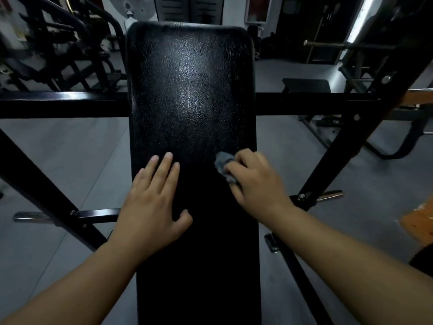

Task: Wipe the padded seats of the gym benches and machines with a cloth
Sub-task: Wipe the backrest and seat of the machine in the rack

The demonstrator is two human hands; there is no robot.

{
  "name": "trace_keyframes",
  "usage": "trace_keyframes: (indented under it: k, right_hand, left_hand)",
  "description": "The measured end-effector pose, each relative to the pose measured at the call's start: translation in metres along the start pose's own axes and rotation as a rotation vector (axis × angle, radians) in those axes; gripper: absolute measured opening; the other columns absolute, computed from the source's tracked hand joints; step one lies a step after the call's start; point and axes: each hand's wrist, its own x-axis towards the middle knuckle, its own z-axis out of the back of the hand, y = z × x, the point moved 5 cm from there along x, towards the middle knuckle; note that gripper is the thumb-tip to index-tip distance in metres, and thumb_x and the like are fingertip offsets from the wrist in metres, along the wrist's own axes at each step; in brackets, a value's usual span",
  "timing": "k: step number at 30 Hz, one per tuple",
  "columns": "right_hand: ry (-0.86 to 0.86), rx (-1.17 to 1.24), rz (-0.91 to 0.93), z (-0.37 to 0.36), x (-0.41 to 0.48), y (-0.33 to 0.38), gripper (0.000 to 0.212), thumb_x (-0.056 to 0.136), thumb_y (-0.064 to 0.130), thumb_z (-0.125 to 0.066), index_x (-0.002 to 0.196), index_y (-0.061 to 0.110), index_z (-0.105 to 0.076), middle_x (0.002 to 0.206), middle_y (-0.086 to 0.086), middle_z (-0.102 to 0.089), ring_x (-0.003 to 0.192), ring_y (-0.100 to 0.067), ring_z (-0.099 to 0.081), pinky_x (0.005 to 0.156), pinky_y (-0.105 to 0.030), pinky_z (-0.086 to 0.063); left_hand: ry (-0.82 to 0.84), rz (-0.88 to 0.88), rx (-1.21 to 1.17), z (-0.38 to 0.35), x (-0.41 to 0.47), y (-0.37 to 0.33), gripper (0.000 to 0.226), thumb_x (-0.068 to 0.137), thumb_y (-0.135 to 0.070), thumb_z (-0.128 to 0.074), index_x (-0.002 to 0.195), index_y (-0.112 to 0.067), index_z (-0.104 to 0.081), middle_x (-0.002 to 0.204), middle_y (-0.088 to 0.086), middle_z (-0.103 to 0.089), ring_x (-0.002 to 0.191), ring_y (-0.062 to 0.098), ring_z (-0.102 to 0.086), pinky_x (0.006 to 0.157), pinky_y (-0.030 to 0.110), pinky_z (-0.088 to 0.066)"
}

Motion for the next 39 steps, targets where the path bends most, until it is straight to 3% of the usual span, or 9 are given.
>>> trace_keyframes:
  k: [3, 6, 12, 17, 23, 28, 34, 36, 39]
  right_hand:
    - [-0.076, -0.026, -0.152, 0.016, 0.026, -0.022, 0.026, 0.092, 0.019, -0.052, 0.117, 0.015, -0.06, 0.108, -0.011, -0.051, 0.094, -0.036, -0.053, 0.067, -0.049, -0.051]
    - [-0.16, -0.033, -0.346, 0.014, 0.05, -0.02, 0.021, 0.091, 0.019, -0.056, 0.111, 0.015, -0.063, 0.113, -0.009, -0.052, 0.1, -0.033, -0.053, 0.068, -0.037, -0.043]
    - [0.196, 0.007, 0.056, -0.028, -0.065, 0.028, 0.026, 0.074, 0.01, -0.072, 0.096, 0.011, -0.059, 0.101, -0.011, -0.052, 0.084, -0.031, -0.049, 0.054, -0.039, -0.049]
    - [-0.137, -0.049, -0.363, -0.001, 0.0, -0.017, 0.012, 0.088, 0.015, -0.056, 0.098, 0.01, -0.059, 0.11, -0.012, -0.05, 0.1, -0.034, -0.046, 0.066, -0.041, -0.045]
    - [0.16, 0.039, 0.139, -0.043, -0.109, 0.05, 0.016, 0.087, 0.01, -0.048, 0.089, 0.008, -0.063, 0.1, -0.014, -0.058, 0.082, -0.031, -0.048, 0.064, -0.042, -0.05]
    - [-0.089, 0.002, -0.318, -0.018, -0.03, 0.01, 0.018, 0.084, 0.006, -0.052, 0.098, 0.01, -0.064, 0.112, -0.013, -0.052, 0.097, -0.035, -0.047, 0.072, -0.037, -0.044]
    - [0.362, 0.101, 0.199, -0.069, -0.135, 0.096, 0.04, 0.079, 0.015, -0.052, 0.118, 0.008, -0.059, 0.121, -0.011, -0.049, 0.101, -0.032, -0.05, 0.081, -0.044, -0.053]
    - [0.281, 0.08, 0.196, -0.059, -0.126, 0.073, 0.032, 0.084, 0.011, -0.045, 0.11, 0.01, -0.063, 0.115, -0.011, -0.049, 0.097, -0.03, -0.048, 0.073, -0.045, -0.055]
    - [0.011, 0.038, -0.146, -0.038, -0.058, 0.046, 0.033, 0.079, -0.004, -0.052, 0.106, 0.01, -0.064, 0.117, -0.015, -0.048, 0.101, -0.032, -0.043, 0.079, -0.039, -0.049]
  left_hand:
    - [-0.003, 0.004, 0.007, -0.002, -0.001, -0.001, 0.093, 0.079, -0.06, -0.043, 0.154, -0.006, -0.029, 0.165, 0.01, -0.013, 0.153, 0.03, -0.009, 0.121, 0.05, -0.018]
    - [0.001, 0.011, 0.0, -0.003, -0.001, -0.002, 0.095, 0.079, -0.061, -0.042, 0.156, -0.007, -0.026, 0.166, 0.009, -0.01, 0.153, 0.029, -0.005, 0.121, 0.05, -0.015]
    - [0.018, -0.008, -0.007, -0.001, -0.001, 0.0, 0.097, 0.076, -0.06, -0.039, 0.156, -0.008, -0.024, 0.166, 0.01, -0.009, 0.153, 0.031, -0.006, 0.121, 0.049, -0.015]
    - [-0.012, 0.014, 0.007, -0.007, -0.002, -0.002, 0.097, 0.076, -0.057, -0.04, 0.157, -0.007, -0.021, 0.166, 0.012, -0.007, 0.153, 0.032, -0.003, 0.122, 0.05, -0.013]
    - [-0.033, 0.016, -0.022, -0.004, -0.01, -0.004, 0.091, 0.074, -0.045, -0.046, 0.154, -0.005, -0.03, 0.165, 0.014, -0.015, 0.151, 0.033, -0.013, 0.12, 0.052, -0.02]
    - [0.01, -0.003, -0.039, -0.023, -0.065, -0.018, 0.088, 0.077, -0.047, -0.045, 0.155, -0.008, -0.028, 0.165, 0.013, -0.013, 0.152, 0.031, -0.013, 0.12, 0.05, -0.017]
    - [0.076, 0.017, -0.057, -0.045, -0.113, -0.026, 0.086, 0.078, -0.046, -0.044, 0.154, -0.008, -0.029, 0.165, 0.014, -0.014, 0.152, 0.03, -0.014, 0.119, 0.051, -0.023]
    - [0.092, 0.028, -0.052, -0.046, -0.122, -0.022, 0.085, 0.08, -0.047, -0.043, 0.155, -0.01, -0.027, 0.165, 0.013, -0.013, 0.152, 0.03, -0.012, 0.12, 0.049, -0.021]
    - [0.105, 0.071, -0.058, -0.048, -0.13, -0.016, 0.085, 0.081, -0.046, -0.046, 0.155, -0.009, -0.028, 0.165, 0.012, -0.013, 0.152, 0.029, -0.011, 0.121, 0.048, -0.02]
